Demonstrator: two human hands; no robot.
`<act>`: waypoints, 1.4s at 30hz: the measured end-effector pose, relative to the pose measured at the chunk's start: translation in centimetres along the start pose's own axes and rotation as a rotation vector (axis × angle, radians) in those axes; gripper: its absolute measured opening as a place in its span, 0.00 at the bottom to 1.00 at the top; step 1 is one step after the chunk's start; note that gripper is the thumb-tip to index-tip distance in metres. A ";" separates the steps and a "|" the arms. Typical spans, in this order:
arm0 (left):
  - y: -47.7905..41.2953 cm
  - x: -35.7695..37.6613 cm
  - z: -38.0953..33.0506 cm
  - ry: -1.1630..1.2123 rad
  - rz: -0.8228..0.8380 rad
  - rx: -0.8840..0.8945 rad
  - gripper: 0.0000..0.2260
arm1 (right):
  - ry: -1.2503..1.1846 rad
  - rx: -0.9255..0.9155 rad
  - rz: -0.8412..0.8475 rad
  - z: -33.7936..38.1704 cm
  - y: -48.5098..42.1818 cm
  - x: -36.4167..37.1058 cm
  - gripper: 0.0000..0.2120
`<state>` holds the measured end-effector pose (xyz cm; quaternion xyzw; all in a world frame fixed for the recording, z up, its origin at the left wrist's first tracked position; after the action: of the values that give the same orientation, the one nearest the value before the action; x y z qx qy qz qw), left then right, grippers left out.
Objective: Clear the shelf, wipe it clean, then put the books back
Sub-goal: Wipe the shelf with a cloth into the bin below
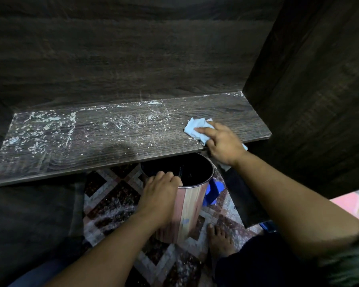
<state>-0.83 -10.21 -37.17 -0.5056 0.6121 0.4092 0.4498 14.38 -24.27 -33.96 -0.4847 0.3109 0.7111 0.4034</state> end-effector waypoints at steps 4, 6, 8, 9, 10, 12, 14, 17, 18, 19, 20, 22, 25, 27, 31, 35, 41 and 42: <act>0.0 0.5 0.4 -0.011 -0.027 -0.021 0.19 | -0.067 -0.040 0.018 1.6 2.1 0.6 0.22; 0.1 0.5 0.3 0.005 -0.006 -0.019 0.18 | -0.092 -0.051 0.008 2.2 3.1 0.7 0.22; 0.3 0.6 0.1 0.010 0.008 -0.008 0.15 | -0.103 -0.071 0.031 2.7 3.9 0.3 0.21; 0.2 0.7 0.1 0.002 0.017 -0.003 0.15 | -0.099 -0.089 0.063 2.9 4.0 0.0 0.21; 0.2 0.8 0.1 0.000 0.026 -0.009 0.15 | -0.105 -0.104 0.091 3.0 3.9 -0.5 0.21; 0.0 0.9 0.4 0.003 0.031 -0.021 0.15 | -0.108 -0.103 0.073 2.8 3.3 -1.6 0.21; 0.0 0.8 0.5 0.004 0.019 -0.022 0.15 | -0.086 -0.044 -0.056 1.7 2.1 -2.7 0.21; -0.1 0.9 0.4 0.003 0.024 -0.017 0.16 | -0.065 0.103 -0.226 0.0 0.1 -2.8 0.24; -0.2 1.0 0.4 0.007 0.025 -0.017 0.16 | -0.086 0.142 -0.246 -0.4 -0.5 -2.4 0.25; -0.3 1.1 0.5 0.005 0.025 -0.017 0.15 | -0.125 0.178 -0.251 -0.6 -1.1 -1.9 0.27; -0.4 1.1 0.6 0.003 0.026 -0.021 0.15 | -0.154 0.211 -0.241 -0.8 -1.6 -1.2 0.29; -0.4 0.9 0.7 0.007 0.025 -0.031 0.14 | -0.070 0.247 -0.205 -0.9 -2.4 0.0 0.28; -0.3 0.7 0.8 0.002 0.014 -0.034 0.13 | -0.005 0.173 -0.128 -0.6 -3.0 0.4 0.25; -0.3 0.8 0.8 -0.009 0.011 -0.040 0.14 | -0.036 0.068 -0.080 -0.1 -3.0 0.2 0.24; -0.4 0.8 0.9 -0.018 0.012 -0.045 0.14 | -0.101 -0.054 -0.030 1.7 -1.2 0.1 0.22; -0.2 0.4 1.0 -0.014 0.009 -0.051 0.13 | -0.119 -0.134 0.045 2.9 1.4 0.3 0.21; -0.4 0.0 0.9 0.020 -0.026 -0.037 0.14 | -0.358 -0.020 -0.200 0.5 1.0 -2.6 0.21; -0.5 0.0 0.9 0.025 -0.033 -0.037 0.14 | -0.327 0.016 -0.280 -0.1 -0.1 -3.1 0.23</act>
<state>-0.21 -9.43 -37.45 -0.5290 0.6015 0.4066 0.4395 15.12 -25.12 -31.05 -0.3980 0.1768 0.7148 0.5471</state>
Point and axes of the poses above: each hand's wrist, its own y-axis away from the middle knuckle, its own x-axis out of the palm, z = x × y, the point moved 5 cm from there along -y, towards the middle knuckle, and after that the axes turned 3 degrees about z, right-handed, at the moved point
